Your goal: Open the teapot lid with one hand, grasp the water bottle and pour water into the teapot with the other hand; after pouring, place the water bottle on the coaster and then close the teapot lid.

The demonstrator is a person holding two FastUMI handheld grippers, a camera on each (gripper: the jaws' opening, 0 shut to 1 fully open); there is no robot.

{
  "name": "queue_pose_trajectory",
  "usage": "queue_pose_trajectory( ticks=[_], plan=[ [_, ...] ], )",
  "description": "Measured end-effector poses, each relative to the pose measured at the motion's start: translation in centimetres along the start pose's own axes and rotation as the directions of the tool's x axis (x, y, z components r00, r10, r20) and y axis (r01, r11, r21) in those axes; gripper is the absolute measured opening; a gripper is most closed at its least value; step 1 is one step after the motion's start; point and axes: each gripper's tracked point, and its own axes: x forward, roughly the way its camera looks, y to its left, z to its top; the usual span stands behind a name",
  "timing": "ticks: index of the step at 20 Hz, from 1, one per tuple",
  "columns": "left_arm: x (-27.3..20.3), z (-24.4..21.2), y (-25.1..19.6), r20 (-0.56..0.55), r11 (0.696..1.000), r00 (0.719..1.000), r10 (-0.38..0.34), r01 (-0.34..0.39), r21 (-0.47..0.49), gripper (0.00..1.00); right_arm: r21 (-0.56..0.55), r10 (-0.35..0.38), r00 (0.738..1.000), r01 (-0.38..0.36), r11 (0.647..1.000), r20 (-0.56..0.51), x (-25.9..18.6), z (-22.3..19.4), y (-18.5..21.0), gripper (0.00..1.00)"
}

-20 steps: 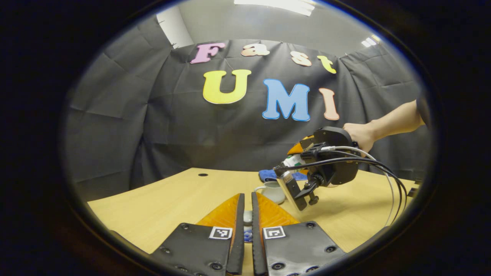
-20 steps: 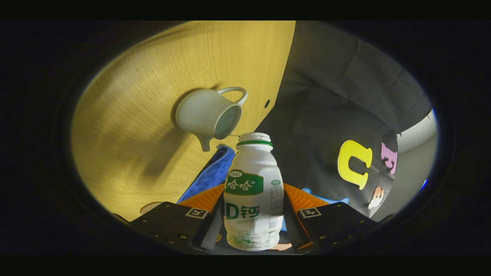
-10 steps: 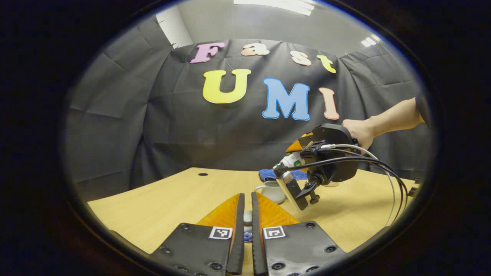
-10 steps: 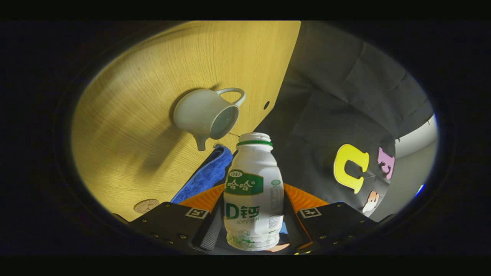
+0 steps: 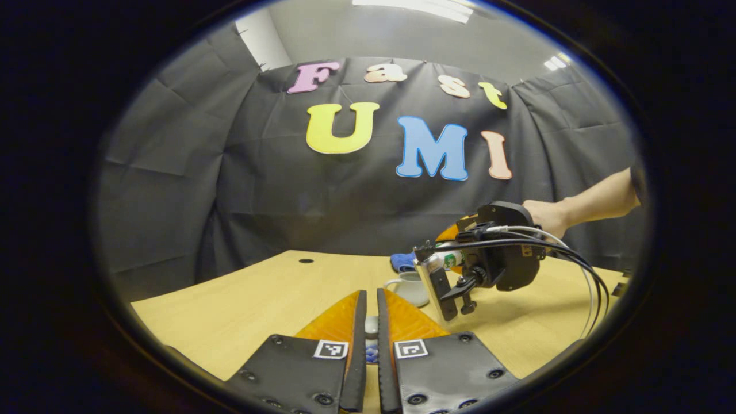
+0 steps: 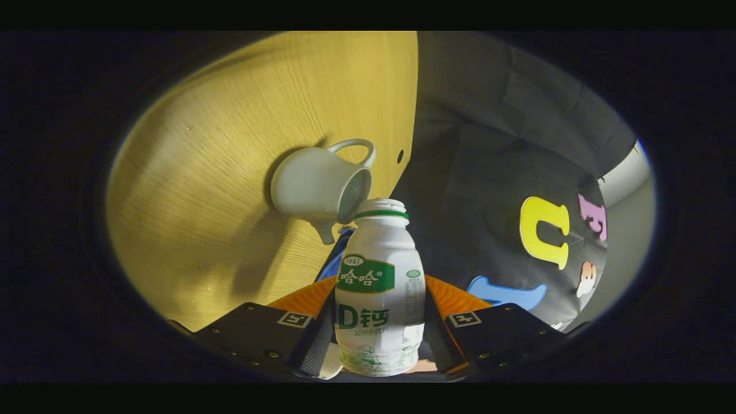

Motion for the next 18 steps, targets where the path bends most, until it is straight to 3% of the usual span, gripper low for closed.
queue_pose_trajectory(
  ticks=[9, 12, 13, 17, 18],
  plan=[
    [1.1, -0.6, -0.3, -0.013, 1.000, 1.000, -0.002, 0.002, 0.024, 0.19, 0.289, -0.046, 0.999, 0.037, 0.957, 0.023, -0.4, 0.3, 1.0, 0.71],
    [2.9, 1.0, -0.9, 0.009, 1.000, 1.000, -0.005, 0.004, 0.029, 0.16, 0.424, -0.078, 0.997, 0.063, 0.903, 0.018, -0.9, 0.0, 0.8, 0.71],
    [3.6, 1.2, -0.9, 0.013, 0.999, 1.000, -0.004, 0.003, 0.038, 0.19, 0.472, -0.090, 0.996, 0.072, 0.879, 0.015, -1.2, -0.1, 0.7, 0.71],
    [5.7, 1.9, -1.3, 0.029, 0.999, 0.999, -0.023, 0.021, 0.049, 0.16, 0.593, -0.135, 0.991, 0.110, 0.798, -0.003, -2.2, -0.8, 0.1, 0.71],
    [6.4, 2.3, -1.4, 0.035, 0.999, 0.999, -0.027, 0.025, 0.048, 0.19, 0.622, -0.143, 0.990, 0.117, 0.774, -0.009, -2.4, -1.1, 0.0, 0.71]
  ],
)
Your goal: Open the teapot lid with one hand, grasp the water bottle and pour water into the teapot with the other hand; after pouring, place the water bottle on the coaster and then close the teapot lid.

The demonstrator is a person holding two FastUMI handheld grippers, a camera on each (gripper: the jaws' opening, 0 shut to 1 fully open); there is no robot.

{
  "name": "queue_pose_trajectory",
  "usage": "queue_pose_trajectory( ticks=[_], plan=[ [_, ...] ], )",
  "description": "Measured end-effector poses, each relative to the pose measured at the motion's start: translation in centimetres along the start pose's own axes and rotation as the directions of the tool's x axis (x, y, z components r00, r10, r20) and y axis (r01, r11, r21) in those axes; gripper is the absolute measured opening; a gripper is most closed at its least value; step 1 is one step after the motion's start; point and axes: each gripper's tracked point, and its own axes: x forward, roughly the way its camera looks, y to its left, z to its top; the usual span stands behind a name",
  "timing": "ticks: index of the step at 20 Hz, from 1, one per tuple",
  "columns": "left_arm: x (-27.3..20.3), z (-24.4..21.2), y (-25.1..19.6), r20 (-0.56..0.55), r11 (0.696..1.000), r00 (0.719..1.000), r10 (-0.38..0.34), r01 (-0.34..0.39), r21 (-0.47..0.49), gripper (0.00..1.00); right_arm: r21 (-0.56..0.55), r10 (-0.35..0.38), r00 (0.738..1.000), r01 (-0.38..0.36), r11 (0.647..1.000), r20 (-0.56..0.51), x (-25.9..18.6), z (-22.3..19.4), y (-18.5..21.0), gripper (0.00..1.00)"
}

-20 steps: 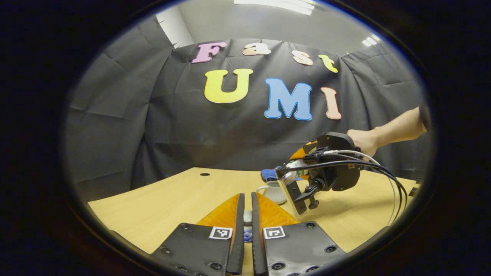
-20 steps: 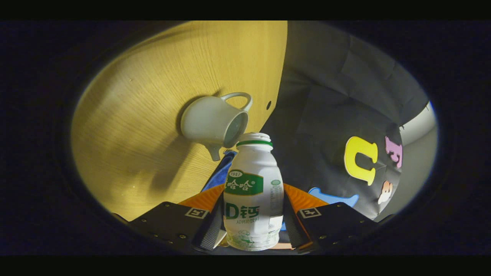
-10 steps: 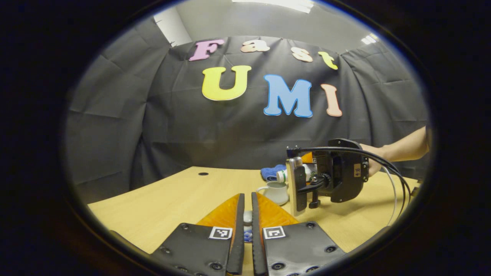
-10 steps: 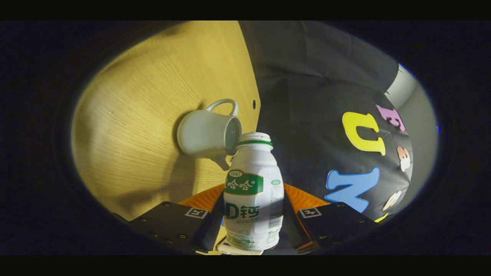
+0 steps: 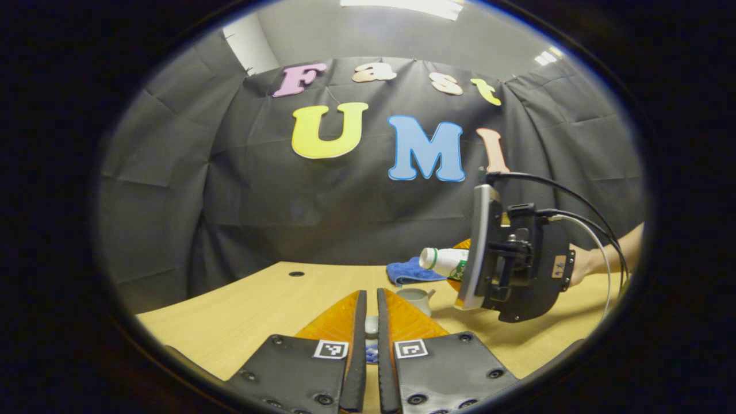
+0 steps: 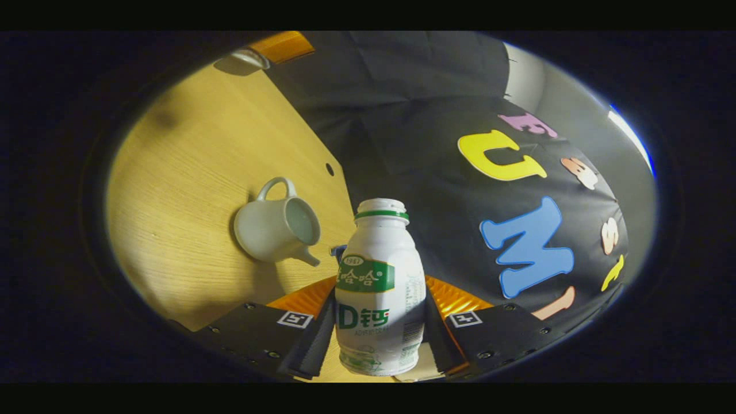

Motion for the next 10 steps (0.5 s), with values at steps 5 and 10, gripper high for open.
queue_pose_trajectory(
  ticks=[5, 10],
  plan=[
    [3.9, 1.5, -0.4, 0.040, 1.000, 0.999, -0.027, 0.028, -0.001, 0.19, 0.232, -0.058, 0.998, 0.064, 0.971, -0.030, -1.8, -2.0, -1.7, 0.71],
    [7.4, 2.2, -2.5, 0.049, 0.997, 0.996, -0.080, 0.081, -0.016, 0.19, 0.378, -0.128, 0.989, 0.146, 0.914, -0.072, -3.7, -4.5, -3.9, 0.71]
  ],
)
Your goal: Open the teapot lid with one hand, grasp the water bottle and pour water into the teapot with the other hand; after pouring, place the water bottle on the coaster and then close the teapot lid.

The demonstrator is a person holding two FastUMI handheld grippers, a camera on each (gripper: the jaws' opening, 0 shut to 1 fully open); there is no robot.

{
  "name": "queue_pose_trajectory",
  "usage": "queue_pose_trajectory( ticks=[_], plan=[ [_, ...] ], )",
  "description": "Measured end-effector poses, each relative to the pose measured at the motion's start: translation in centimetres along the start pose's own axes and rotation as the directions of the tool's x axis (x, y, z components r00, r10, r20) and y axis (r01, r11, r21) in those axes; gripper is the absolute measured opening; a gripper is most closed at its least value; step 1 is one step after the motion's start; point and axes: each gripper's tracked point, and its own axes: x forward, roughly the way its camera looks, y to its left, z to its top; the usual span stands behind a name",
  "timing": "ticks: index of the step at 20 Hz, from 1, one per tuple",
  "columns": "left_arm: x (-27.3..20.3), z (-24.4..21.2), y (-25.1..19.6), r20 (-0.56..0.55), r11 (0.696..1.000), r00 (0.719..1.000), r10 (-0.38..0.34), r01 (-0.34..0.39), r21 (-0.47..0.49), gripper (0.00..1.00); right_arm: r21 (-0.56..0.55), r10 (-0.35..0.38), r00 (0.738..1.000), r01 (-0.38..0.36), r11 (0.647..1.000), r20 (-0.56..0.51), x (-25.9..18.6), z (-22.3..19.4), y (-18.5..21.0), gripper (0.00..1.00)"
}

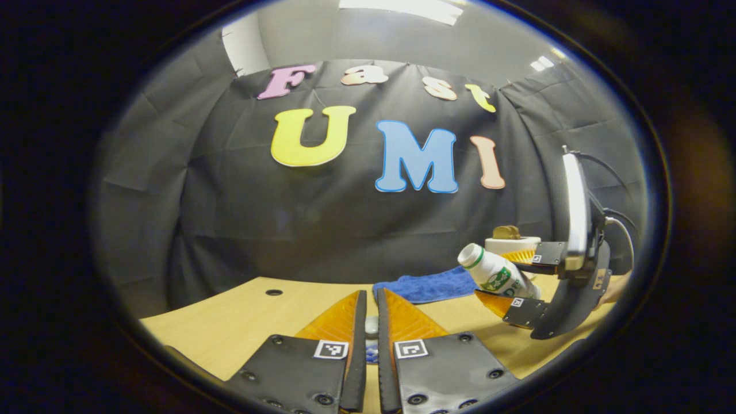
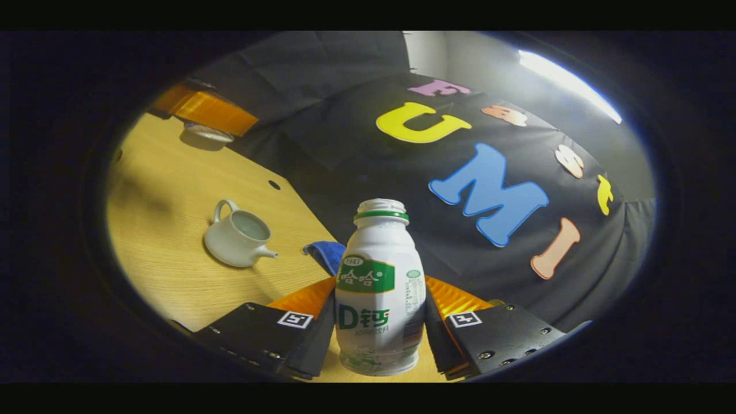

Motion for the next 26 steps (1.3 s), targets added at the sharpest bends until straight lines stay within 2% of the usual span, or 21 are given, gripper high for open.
queue_pose_trajectory(
  ticks=[1, 3, 4, 5, 6, 8, 9, 10, 16, 21, 23, 24, 26],
  plan=[
    [0.6, 0.0, -0.3, -0.003, 1.000, 1.000, -0.009, 0.009, -0.005, 0.15, 0.036, -0.015, 1.000, 0.016, 0.999, -0.003, -0.3, -0.2, -0.6, 0.71],
    [2.1, -0.3, -0.9, -0.009, 1.000, 1.000, -0.023, 0.023, -0.015, 0.15, 0.098, -0.046, 0.999, 0.046, 0.994, -0.006, -1.1, -0.4, -2.1, 0.71],
    [2.8, -0.3, -1.3, -0.012, 0.999, 0.999, -0.034, 0.033, -0.022, 0.19, 0.127, -0.057, 0.998, 0.058, 0.990, -0.010, -1.3, -0.8, -2.7, 0.71],
    [3.5, -0.3, -1.7, -0.015, 0.998, 0.999, -0.043, 0.043, -0.034, 0.19, 0.157, -0.064, 0.998, 0.065, 0.985, -0.016, -1.6, -1.1, -3.1, 0.71],
    [4.2, -0.4, -1.9, -0.019, 0.998, 0.998, -0.052, 0.051, -0.048, 0.15, 0.189, -0.072, 0.997, 0.074, 0.979, -0.020, -2.0, -1.2, -3.5, 0.71],
    [5.5, -1.1, -2.3, -0.031, 0.996, 0.997, -0.065, 0.063, -0.062, 0.15, 0.242, -0.087, 0.996, 0.093, 0.966, -0.033, -2.3, -1.8, -4.4, 0.71],
    [6.3, -1.6, -2.5, -0.040, 0.996, 0.997, -0.068, 0.066, -0.056, 0.19, 0.263, -0.092, 0.995, 0.099, 0.960, -0.040, -2.4, -2.1, -4.9, 0.71],
    [7.1, -2.0, -2.7, -0.046, 0.996, 0.996, -0.074, 0.072, -0.045, 0.19, 0.282, -0.097, 0.994, 0.105, 0.954, -0.043, -2.6, -2.4, -5.3, 0.71],
    [10.4, -7.3, -2.9, -0.138, 0.997, 0.988, -0.075, 0.071, -0.033, 0.19, 0.327, -0.141, 0.989, 0.149, 0.933, -0.048, -3.3, -3.4, -6.9, 0.71],
    [11.0, -7.4, -3.6, -0.134, 0.996, 0.987, -0.094, 0.093, -0.011, 0.19, 0.370, -0.163, 0.984, 0.176, 0.912, -0.068, -3.0, -5.1, -8.5, 0.71],
    [11.2, -8.2, -3.9, -0.150, 0.995, 0.984, -0.099, 0.100, -0.003, 0.12, 0.407, -0.163, 0.983, 0.181, 0.896, -0.079, -2.7, -5.7, -8.8, 0.71],
    [11.2, -8.2, -3.8, -0.145, 0.995, 0.985, -0.094, 0.095, 0.004, 0.19, 0.427, -0.163, 0.983, 0.183, 0.885, -0.085, -2.6, -6.0, -8.9, 0.71],
    [11.2, -8.4, -3.7, -0.153, 0.996, 0.984, -0.088, 0.091, 0.008, 0.19, 0.483, -0.156, 0.984, 0.180, 0.857, -0.090, -2.0, -6.5, -9.2, 0.70]
  ],
)
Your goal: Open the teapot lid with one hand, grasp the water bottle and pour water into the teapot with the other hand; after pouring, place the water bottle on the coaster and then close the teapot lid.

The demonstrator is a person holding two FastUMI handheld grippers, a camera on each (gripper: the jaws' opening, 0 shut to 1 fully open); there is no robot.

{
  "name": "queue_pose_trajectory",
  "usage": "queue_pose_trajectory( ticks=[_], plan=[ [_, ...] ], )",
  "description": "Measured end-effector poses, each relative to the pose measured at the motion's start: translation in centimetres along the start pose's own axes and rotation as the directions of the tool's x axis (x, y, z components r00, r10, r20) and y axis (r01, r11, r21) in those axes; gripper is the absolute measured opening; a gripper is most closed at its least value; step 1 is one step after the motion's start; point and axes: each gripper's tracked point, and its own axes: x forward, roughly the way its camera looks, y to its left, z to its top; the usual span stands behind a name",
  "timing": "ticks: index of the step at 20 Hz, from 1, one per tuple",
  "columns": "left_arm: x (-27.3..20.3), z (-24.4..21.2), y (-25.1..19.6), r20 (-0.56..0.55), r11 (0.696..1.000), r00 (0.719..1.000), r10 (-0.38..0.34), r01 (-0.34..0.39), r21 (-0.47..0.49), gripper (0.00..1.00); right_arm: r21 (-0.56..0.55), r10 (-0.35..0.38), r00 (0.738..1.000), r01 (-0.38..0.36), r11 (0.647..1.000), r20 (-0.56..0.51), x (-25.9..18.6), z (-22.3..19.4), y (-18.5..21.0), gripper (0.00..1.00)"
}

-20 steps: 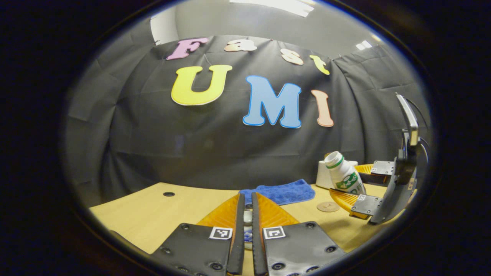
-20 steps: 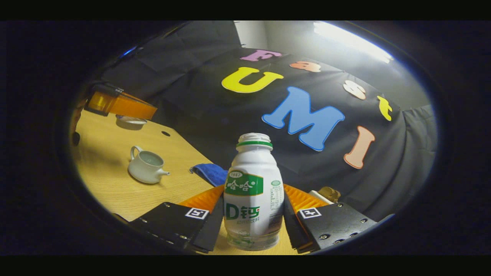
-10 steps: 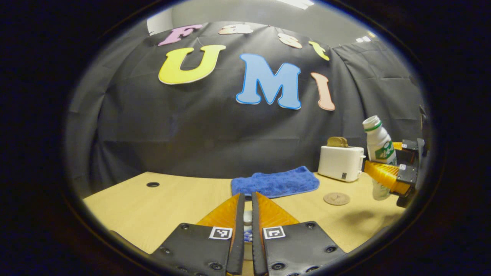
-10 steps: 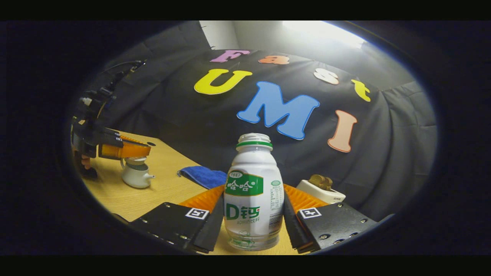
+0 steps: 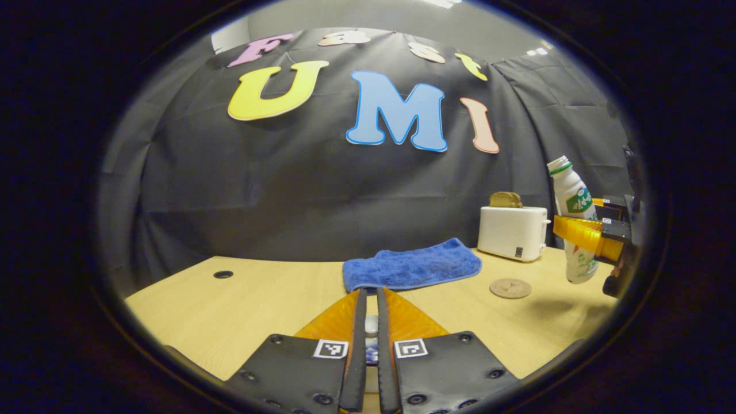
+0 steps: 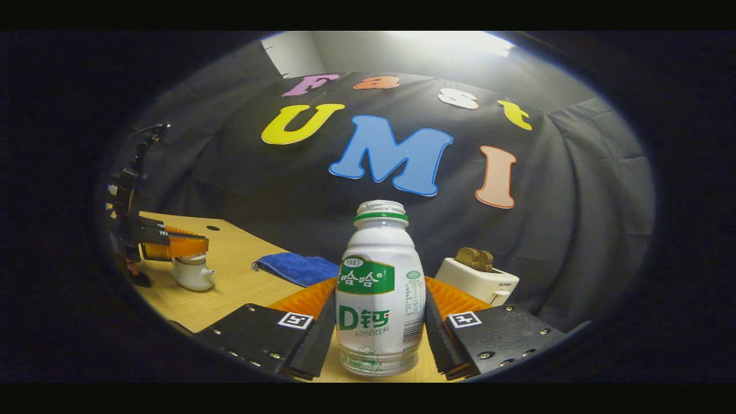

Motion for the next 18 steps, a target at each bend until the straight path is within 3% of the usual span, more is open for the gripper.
queue_pose_trajectory(
  ticks=[3, 6, 8, 10, 14, 16, 18],
  plan=[
    [0.0, -0.1, 0.0, -0.006, 1.000, 1.000, 0.003, -0.003, 0.006, 0.16, 0.100, 0.020, 0.999, -0.017, 0.995, -0.033, 1.2, -1.0, -0.1, 0.71],
    [-1.2, 0.4, 0.4, 0.009, 0.999, 1.000, 0.028, -0.028, 0.020, 0.23, 0.165, 0.042, 0.997, -0.031, 0.986, -0.065, 2.9, -2.2, -0.5, 0.71],
    [-2.1, 1.5, 0.9, 0.046, 0.998, 0.998, 0.047, -0.049, 0.042, 0.44, 0.180, 0.040, 0.995, -0.023, 0.983, -0.093, 4.2, -3.1, -0.9, 0.71],
    [-3.3, 3.2, 0.8, 0.097, 0.997, 0.994, 0.050, -0.055, 0.055, 0.49, 0.186, 0.043, 0.992, -0.019, 0.982, -0.122, 5.7, -4.0, -1.1, 0.71],
    [-4.8, 4.8, 0.0, 0.166, 0.997, 0.986, 0.031, -0.042, 0.061, 0.49, 0.211, 0.087, 0.982, -0.050, 0.976, -0.170, 9.5, -5.6, -0.8, 0.70],
    [-4.9, 5.1, -0.1, 0.177, 0.998, 0.984, 0.023, -0.033, 0.051, 0.44, 0.278, 0.136, 0.968, -0.074, 0.958, -0.209, 11.2, -6.9, -0.3, 0.71],
    [-5.0, 5.3, 0.3, 0.188, 0.999, 0.982, 0.025, -0.032, 0.035, 0.44, 0.333, 0.138, 0.966, -0.059, 0.941, -0.218, 12.6, -7.7, -0.5, 0.71]
  ],
)
